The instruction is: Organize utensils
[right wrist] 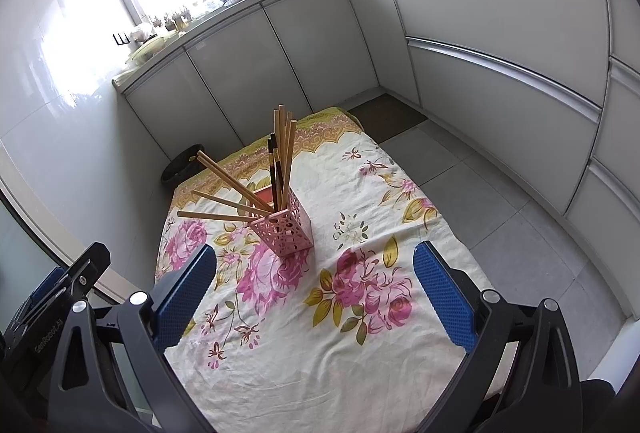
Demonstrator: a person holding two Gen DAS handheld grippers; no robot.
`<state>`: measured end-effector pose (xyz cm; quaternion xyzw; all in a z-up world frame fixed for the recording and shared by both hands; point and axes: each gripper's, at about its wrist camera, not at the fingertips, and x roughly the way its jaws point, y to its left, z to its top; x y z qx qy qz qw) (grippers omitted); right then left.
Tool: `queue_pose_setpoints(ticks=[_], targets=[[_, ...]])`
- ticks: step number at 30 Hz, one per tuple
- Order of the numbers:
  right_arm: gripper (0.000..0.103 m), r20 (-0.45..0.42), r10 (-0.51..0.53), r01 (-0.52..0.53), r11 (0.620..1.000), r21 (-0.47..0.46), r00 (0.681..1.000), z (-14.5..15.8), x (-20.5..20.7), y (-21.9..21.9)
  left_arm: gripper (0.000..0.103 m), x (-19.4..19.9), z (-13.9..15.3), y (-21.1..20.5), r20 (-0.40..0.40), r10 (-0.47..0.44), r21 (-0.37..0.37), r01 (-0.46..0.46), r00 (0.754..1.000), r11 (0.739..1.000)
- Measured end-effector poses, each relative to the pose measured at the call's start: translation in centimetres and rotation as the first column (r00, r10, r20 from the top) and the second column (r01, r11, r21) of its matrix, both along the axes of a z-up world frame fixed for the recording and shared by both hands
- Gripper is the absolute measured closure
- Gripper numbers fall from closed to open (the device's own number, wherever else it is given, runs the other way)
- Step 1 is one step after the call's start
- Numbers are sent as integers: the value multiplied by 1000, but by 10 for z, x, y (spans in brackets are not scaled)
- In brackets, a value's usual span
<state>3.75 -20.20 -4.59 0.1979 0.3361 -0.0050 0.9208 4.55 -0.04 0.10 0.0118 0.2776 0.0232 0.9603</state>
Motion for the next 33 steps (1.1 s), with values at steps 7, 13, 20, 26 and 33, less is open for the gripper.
queue_pose_setpoints(ticks=[7,13,20,26,33], targets=[[7,-4,0,0,1000,3,1000,-1,1,-1,7,1,-3,-2,-8,1,-1,-1,1000,1000],[7,-5,1,-1,1000,2,1000,-1,0,-1,7,1,-3,-2,-11,-2,0,2,1000,1000],[7,-5,-1,1,1000,5,1000,-3,0,1,7,1,-6,-3,-12,1,1,-1,1000,1000],[7,-5,0,0,1000,5,1000,-4,-1,1,7,1,-5,-2,-10,1,2,-1,1000,1000],[7,-5,-3,3,1000,2,1000,-4,-1,2,7,2,-5,-2,-12,0,5,0,1000,1000]])
